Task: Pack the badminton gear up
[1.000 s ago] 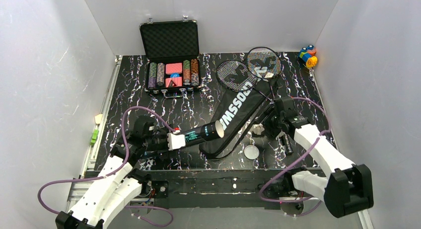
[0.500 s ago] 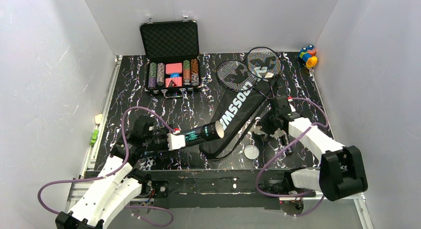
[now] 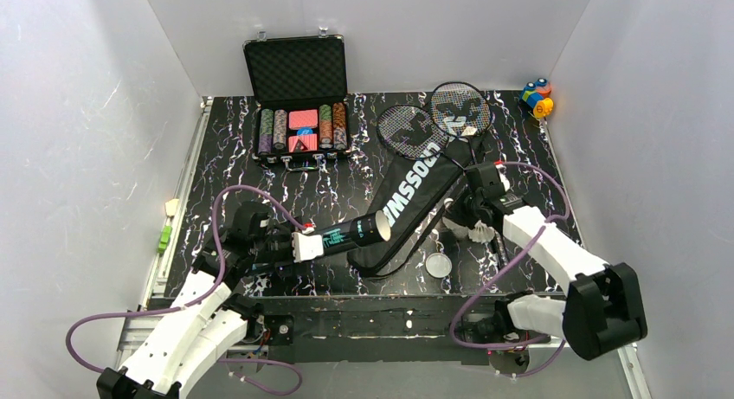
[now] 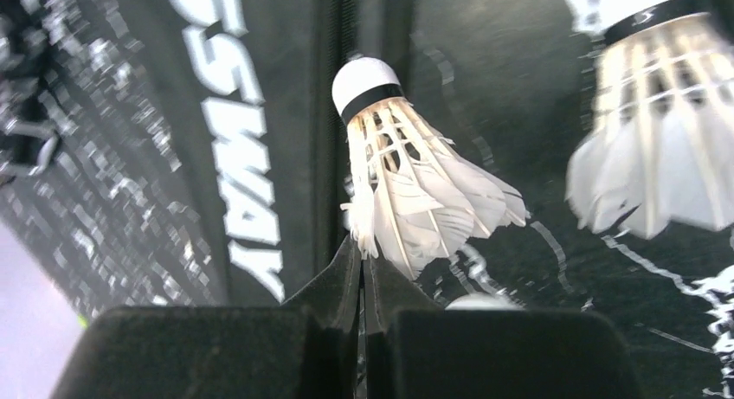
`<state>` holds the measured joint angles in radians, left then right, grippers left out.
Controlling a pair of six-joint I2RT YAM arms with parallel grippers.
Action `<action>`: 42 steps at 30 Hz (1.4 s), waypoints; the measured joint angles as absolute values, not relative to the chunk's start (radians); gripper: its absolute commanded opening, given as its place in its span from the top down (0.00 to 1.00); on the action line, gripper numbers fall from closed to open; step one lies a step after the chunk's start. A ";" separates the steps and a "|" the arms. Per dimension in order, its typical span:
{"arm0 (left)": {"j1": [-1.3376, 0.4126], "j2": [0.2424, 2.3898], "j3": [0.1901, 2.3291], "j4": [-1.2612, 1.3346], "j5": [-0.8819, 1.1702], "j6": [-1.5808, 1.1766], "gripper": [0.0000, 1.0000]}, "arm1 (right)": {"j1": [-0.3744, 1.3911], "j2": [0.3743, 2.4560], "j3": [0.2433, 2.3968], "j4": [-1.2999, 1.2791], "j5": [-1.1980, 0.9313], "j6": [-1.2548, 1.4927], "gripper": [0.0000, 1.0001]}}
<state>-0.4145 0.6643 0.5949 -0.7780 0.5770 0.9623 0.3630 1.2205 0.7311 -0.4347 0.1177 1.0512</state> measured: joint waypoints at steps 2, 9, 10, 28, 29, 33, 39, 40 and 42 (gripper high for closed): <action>-0.414 0.670 0.595 -0.778 0.577 0.963 1.00 | 0.394 1.181 0.753 -0.447 0.100 1.034 0.99; -0.414 0.672 0.595 -0.778 0.577 0.977 1.00 | 0.466 1.037 0.835 -0.464 -0.095 0.941 0.99; -0.414 0.672 0.595 -0.778 0.577 0.978 1.00 | 0.468 1.019 0.847 -0.473 -0.132 0.921 0.99; -0.414 0.690 0.595 -0.781 0.576 1.011 1.00 | 0.781 0.954 1.073 -0.707 -0.311 0.684 0.99; -0.414 0.690 0.595 -0.781 0.577 1.011 1.00 | 0.783 0.953 1.075 -0.718 -0.308 0.680 0.99; -0.414 0.690 0.595 -0.781 0.577 1.012 1.00 | 0.794 0.945 1.095 -0.774 -0.301 0.661 0.99; -0.414 0.691 0.595 -0.781 0.581 1.014 1.00 | 0.817 0.950 1.142 -0.848 -0.303 0.616 0.99; -0.414 0.692 0.595 -0.781 0.583 1.014 1.00 | 0.823 0.957 1.158 -0.863 -0.303 0.604 0.99; -0.414 0.694 0.595 -0.781 0.585 1.014 1.00 | 0.835 0.985 1.197 -0.887 -0.311 0.579 0.99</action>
<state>-0.4145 0.6937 0.5949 -0.7815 0.5854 1.0142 0.8349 0.9848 1.1969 -0.8867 -0.3111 0.5793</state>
